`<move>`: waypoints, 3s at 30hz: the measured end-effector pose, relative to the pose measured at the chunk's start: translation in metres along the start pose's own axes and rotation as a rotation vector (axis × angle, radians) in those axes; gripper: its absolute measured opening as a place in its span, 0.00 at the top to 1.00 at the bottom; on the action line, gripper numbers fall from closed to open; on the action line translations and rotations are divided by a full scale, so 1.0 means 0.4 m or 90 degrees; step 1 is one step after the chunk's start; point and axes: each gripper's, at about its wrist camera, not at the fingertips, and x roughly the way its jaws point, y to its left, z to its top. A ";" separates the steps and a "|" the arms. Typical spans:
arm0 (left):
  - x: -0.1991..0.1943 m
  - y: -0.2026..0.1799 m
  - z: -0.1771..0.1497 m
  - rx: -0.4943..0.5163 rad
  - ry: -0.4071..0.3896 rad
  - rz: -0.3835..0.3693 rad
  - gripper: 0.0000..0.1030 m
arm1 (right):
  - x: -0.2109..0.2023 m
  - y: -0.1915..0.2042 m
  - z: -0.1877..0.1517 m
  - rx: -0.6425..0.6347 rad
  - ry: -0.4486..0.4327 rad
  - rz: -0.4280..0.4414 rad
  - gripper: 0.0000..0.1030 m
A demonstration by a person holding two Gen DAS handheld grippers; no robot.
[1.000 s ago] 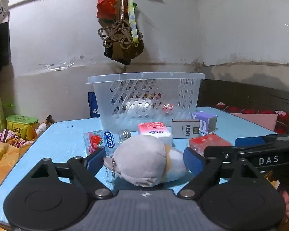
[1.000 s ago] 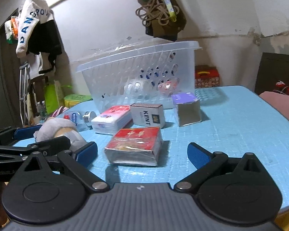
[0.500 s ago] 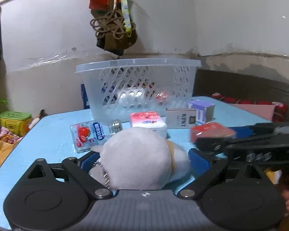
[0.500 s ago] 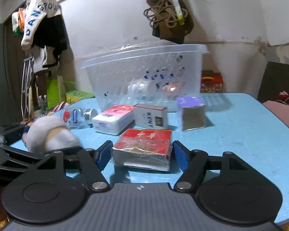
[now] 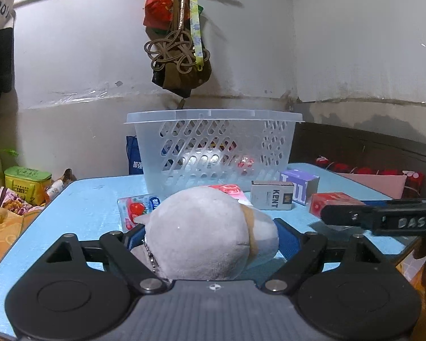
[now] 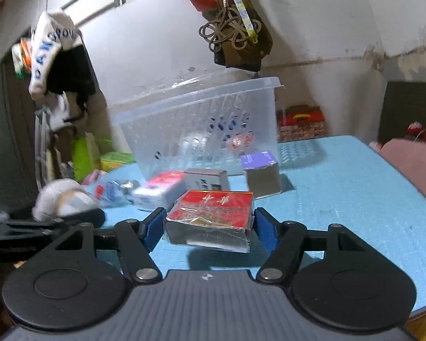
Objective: Organize objects
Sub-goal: 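Grasp the grey-white plush ball with the left gripper while the right grasps the red cigarette pack, then carry both held items over the clear basket and open both grippers, then grasp the strawberry drink bottle with the left gripper while the right grasps the purple-topped box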
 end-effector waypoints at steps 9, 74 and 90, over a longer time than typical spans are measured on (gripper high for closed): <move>-0.010 0.025 0.054 -0.036 -0.029 -0.017 0.13 | -0.025 0.014 0.048 -0.035 -0.043 0.008 0.32; 0.254 0.224 0.103 -0.150 0.173 0.029 0.00 | 0.171 -0.102 0.111 -0.014 0.099 -0.048 0.18; 0.303 0.202 0.097 -0.144 0.214 0.049 0.00 | 0.161 -0.108 0.107 -0.002 0.073 -0.043 0.43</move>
